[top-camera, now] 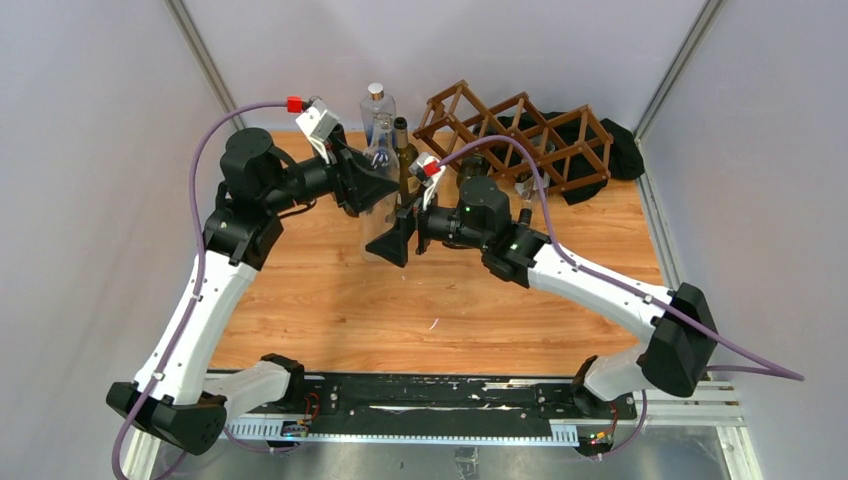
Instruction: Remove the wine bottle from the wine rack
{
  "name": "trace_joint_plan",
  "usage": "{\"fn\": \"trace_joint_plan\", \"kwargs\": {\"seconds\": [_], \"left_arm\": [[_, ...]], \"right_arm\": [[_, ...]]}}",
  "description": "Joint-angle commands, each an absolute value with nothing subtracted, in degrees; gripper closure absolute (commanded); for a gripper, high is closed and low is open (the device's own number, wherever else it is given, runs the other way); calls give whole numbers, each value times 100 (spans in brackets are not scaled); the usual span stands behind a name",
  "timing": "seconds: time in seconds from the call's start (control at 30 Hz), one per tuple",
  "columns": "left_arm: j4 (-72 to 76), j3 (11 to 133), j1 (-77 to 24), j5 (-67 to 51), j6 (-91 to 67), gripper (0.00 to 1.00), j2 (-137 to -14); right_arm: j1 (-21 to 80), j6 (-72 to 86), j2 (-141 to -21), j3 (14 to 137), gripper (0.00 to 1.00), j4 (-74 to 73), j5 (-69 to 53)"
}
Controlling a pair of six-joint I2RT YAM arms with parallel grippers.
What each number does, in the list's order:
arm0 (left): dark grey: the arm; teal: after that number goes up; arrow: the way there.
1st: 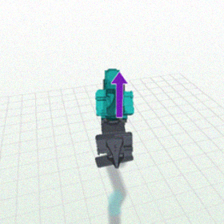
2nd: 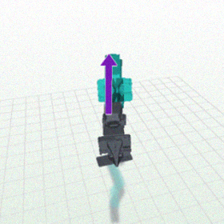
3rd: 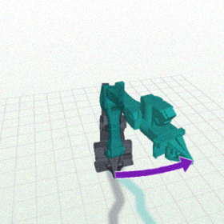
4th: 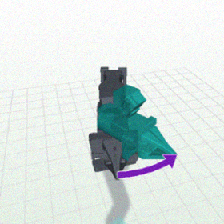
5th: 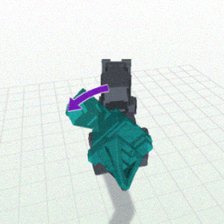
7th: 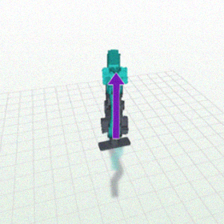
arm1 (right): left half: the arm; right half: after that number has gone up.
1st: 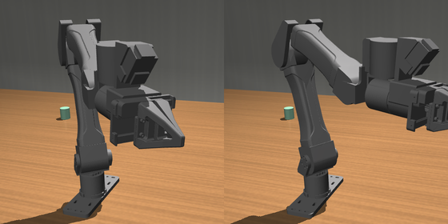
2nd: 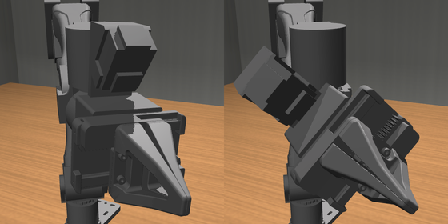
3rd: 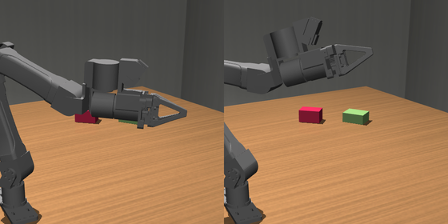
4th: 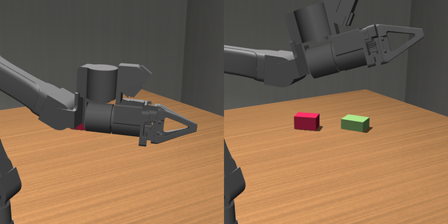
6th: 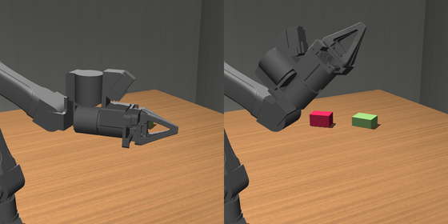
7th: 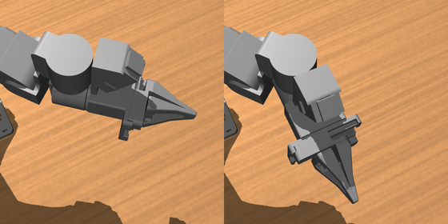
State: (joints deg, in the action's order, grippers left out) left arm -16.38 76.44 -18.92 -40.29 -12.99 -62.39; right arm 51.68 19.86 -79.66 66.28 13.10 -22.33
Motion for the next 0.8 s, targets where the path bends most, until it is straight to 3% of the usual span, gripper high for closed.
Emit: {"fn": "trace_joint_plan", "kwargs": {"seconds": [0.0, 0.1, 0.17, 0.23, 0.27, 0.3, 0.33, 0.37, 0.4, 0.6, 0.77], "left_arm": [[-1148, 7863, -1833, -4564, -1793, 100, -6034], [-1015, 7784, -1813, -4668, -1967, 100, -5958], [-1011, 7761, -1783, -4786, -2021, 100, -5923], [-1049, 7729, -1751, -4963, -2052, 100, -5886], [-1116, 7726, -1743, -4998, -2031, 97, -5877], [-1230, 7734, -1740, -4973, -1974, 79, -5866], [-1404, 7765, -1734, -4900, -1900, 51, -5856], [-1652, 7825, -1732, -4780, -1689, 8, -5859], [-1907, 7897, -1725, -4603, -1491, 1, -5862], [-3378, 8753, -1524, -3896, -383, 0, -6042], [-5256, 10291, -1302, -3238, 495, 0, -6617]], "right_arm": [[5168, 1902, -8146, 6878, 4, 2274, -2985], [5168, 1946, -8240, 6850, 9, 2591, -3234], [5155, 1912, -8295, 6895, 25, 2597, -3436], [5150, 1858, -8322, 6910, 56, 2605, -3605], [5150, 1810, -8322, 6902, 76, 2589, -3648], [5150, 1757, -8323, 6900, 96, 2521, -3621], [5150, 1687, -8323, 6907, 100, 2393, -3515], [5155, 1590, -8330, 6927, 100, 2231, -3400], [5152, 1487, -8332, 6945, 100, 2105, -3288], [5150, 627, -8530, 6838, 100, 1824, -2192], [5160, 99, -9157, 6834, 100, 2294, -1230]]}}
